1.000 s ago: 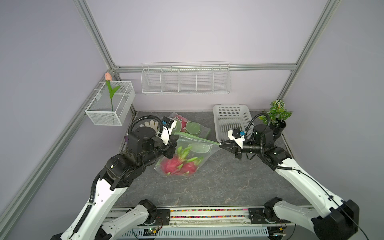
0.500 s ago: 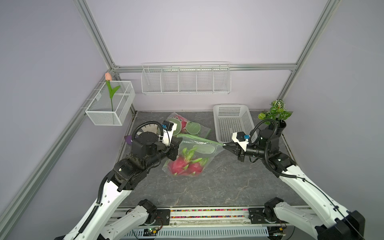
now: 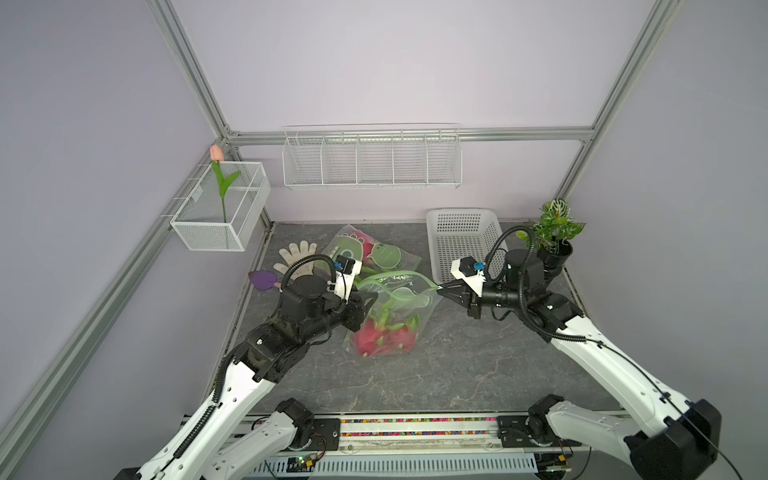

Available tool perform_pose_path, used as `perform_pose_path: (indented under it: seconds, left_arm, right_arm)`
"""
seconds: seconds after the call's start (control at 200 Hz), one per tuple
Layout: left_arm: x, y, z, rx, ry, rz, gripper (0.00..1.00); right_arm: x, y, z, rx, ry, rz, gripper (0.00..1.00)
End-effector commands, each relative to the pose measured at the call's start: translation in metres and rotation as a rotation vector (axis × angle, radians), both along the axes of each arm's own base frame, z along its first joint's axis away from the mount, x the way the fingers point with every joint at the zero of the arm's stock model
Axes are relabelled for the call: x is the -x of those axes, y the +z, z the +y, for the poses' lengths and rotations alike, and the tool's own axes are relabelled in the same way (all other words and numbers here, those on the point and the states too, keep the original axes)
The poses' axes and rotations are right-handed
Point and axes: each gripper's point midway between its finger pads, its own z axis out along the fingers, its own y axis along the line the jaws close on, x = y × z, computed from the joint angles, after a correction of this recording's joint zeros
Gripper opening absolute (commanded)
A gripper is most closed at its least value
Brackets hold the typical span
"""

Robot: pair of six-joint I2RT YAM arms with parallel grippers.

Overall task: Open the zip-top bag and take out the dragon fruit
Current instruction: Place the zipper food storage bag at the center of the board.

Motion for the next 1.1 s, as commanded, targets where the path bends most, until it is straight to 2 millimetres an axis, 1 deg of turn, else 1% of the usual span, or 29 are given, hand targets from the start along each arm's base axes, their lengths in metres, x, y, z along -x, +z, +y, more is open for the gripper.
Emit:
perform_pose_path:
  seconds: [0.0,0.04,0.08,0.155,0.22,0.255,0.325,0.38,0.45,0.54,0.59,0.74,0.825,0.945,1.01,1.095]
  left_arm:
    - [0.003,0.032,0.010,0.004,0.032,-0.027,0.61]
    - [0.006,0.045,0.013,0.001,0.030,-0.038,0.65]
    - [0.009,0.057,0.014,-0.002,0.018,-0.051,0.67]
    - [0.012,0.072,0.015,-0.016,0.005,-0.065,0.72]
    - [0.014,0.084,0.014,-0.024,-0.012,-0.064,0.72]
    - [0.016,0.090,0.008,-0.011,-0.036,-0.048,0.71]
    - [0.025,0.100,-0.011,0.042,-0.145,-0.011,0.67]
    - [0.030,0.105,-0.023,0.071,-0.216,0.014,0.65]
    - [0.028,0.097,-0.028,0.035,-0.244,0.041,0.65]
    - [0.011,0.080,-0.023,-0.075,-0.185,0.072,0.65]
    - [0.008,0.077,-0.025,-0.108,-0.197,0.064,0.62]
    - [0.005,0.069,-0.038,-0.132,-0.281,0.055,0.63]
    - [0.004,0.056,-0.045,-0.165,-0.320,0.090,0.63]
    - [0.005,0.036,-0.051,-0.196,-0.368,0.154,0.59]
    - [0.004,0.027,-0.052,-0.207,-0.373,0.174,0.58]
    - [-0.001,0.018,-0.051,-0.230,-0.350,0.188,0.57]
  right_arm:
    - [0.005,-0.010,0.004,0.078,0.023,-0.010,0.07]
    - [0.005,-0.009,0.006,0.071,0.026,-0.015,0.07]
    - [0.004,-0.008,0.008,0.066,0.026,-0.025,0.07]
    - [0.004,-0.005,0.010,0.065,0.025,-0.042,0.07]
    - [0.004,-0.002,0.011,0.063,0.029,-0.053,0.07]
    - [0.004,0.001,0.011,0.061,0.030,-0.059,0.07]
    - [0.006,0.005,0.011,0.057,0.033,-0.070,0.07]
    - [0.008,0.008,0.011,0.050,0.038,-0.082,0.07]
    - [0.011,0.012,0.011,0.040,0.044,-0.099,0.07]
    - [0.014,0.015,0.010,0.032,0.049,-0.111,0.07]
    - [0.016,0.015,0.010,0.027,0.053,-0.113,0.07]
    - [0.016,0.015,0.011,0.028,0.053,-0.113,0.07]
    - [0.018,0.015,0.011,0.028,0.056,-0.110,0.07]
    - [0.019,0.014,0.010,0.031,0.054,-0.112,0.07]
    - [0.019,0.013,0.010,0.029,0.054,-0.113,0.07]
    - [0.019,0.014,0.011,0.025,0.056,-0.115,0.07]
